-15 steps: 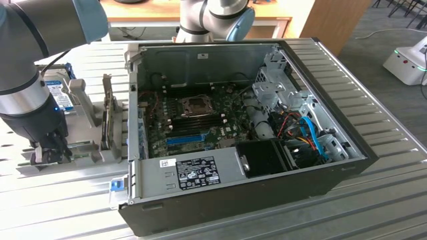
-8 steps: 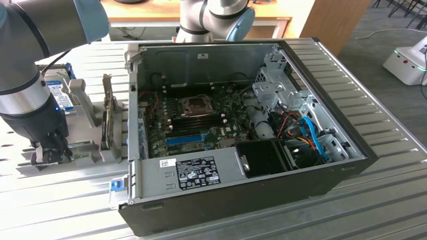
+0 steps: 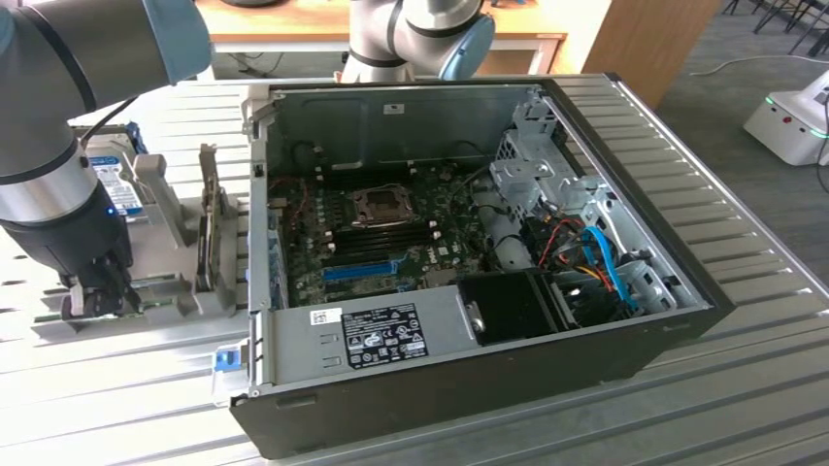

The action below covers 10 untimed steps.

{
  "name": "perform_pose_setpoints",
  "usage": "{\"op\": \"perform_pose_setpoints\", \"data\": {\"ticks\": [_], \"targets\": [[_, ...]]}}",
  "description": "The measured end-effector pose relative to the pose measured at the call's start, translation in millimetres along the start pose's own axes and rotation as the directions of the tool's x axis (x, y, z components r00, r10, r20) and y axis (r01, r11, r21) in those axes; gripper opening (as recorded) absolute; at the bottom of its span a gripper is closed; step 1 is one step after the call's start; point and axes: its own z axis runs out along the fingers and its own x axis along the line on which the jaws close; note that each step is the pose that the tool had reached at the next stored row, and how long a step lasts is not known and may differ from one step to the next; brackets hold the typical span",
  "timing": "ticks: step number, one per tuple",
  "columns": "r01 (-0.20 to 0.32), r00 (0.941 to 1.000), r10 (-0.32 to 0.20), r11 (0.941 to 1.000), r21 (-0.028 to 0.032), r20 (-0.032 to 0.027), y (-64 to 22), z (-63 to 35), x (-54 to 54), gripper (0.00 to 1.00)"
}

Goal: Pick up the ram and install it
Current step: 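Pick up the ram and move it above insertion slot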

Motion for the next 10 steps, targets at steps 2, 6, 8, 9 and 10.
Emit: {"op": "perform_pose_setpoints", "data": {"ticks": [2,6,8,9,10], "targets": [[0.000,1.0000,0.000,1.0000,0.0000,0.0000,0.0,0.0,0.0,0.12],[0.000,1.0000,0.000,1.0000,0.0000,0.0000,0.0,0.0,0.0,0.12],[0.000,1.0000,0.000,1.0000,0.0001,-0.0001,0.0,0.0,0.0,0.12],[0.000,1.0000,0.000,1.0000,0.0000,-0.0001,0.0,0.0,0.0,0.12],[0.000,1.0000,0.000,1.0000,0.0000,-0.0001,0.0,0.0,0.0,0.12]]}}
